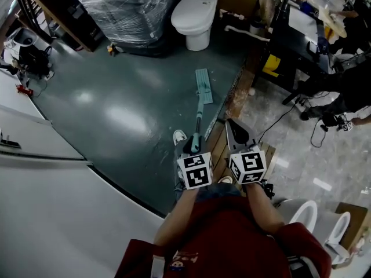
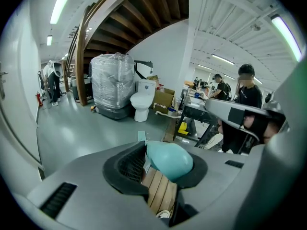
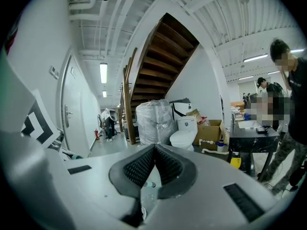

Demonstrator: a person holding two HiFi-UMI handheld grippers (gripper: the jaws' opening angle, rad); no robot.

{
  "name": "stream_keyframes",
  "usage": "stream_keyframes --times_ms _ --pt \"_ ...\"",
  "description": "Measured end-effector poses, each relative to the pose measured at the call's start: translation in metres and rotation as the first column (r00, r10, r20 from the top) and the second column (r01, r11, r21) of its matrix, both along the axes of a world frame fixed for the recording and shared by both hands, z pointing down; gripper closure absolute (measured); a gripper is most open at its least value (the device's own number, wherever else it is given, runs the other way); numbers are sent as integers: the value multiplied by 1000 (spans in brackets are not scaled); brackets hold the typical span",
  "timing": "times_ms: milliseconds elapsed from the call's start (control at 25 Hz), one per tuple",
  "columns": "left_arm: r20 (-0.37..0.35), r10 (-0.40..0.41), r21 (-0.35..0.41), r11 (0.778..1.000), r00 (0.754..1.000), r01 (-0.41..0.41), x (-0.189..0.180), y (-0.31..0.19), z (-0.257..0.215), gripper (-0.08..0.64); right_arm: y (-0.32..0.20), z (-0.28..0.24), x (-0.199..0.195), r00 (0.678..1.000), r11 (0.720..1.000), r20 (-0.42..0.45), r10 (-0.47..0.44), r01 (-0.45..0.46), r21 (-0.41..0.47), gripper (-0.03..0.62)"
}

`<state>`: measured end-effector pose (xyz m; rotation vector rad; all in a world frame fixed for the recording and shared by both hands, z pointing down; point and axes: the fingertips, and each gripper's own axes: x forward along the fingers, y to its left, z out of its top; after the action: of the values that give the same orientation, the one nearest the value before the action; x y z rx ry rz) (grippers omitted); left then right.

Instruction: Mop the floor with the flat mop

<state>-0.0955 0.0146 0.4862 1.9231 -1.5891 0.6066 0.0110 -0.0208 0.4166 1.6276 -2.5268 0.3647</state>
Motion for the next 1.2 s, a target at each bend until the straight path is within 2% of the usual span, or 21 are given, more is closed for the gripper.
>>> stream_keyframes --times_ms 720,1200 --pt "25 48 9 999 999 -48 8 -124 13 431 -99 28 23 997 995 -22 79 -80 -58 575" --pt "46 79 11 997 996 -79 3 -190 33 430 -156 57 6 996 990 -18 85 -86 -114 575"
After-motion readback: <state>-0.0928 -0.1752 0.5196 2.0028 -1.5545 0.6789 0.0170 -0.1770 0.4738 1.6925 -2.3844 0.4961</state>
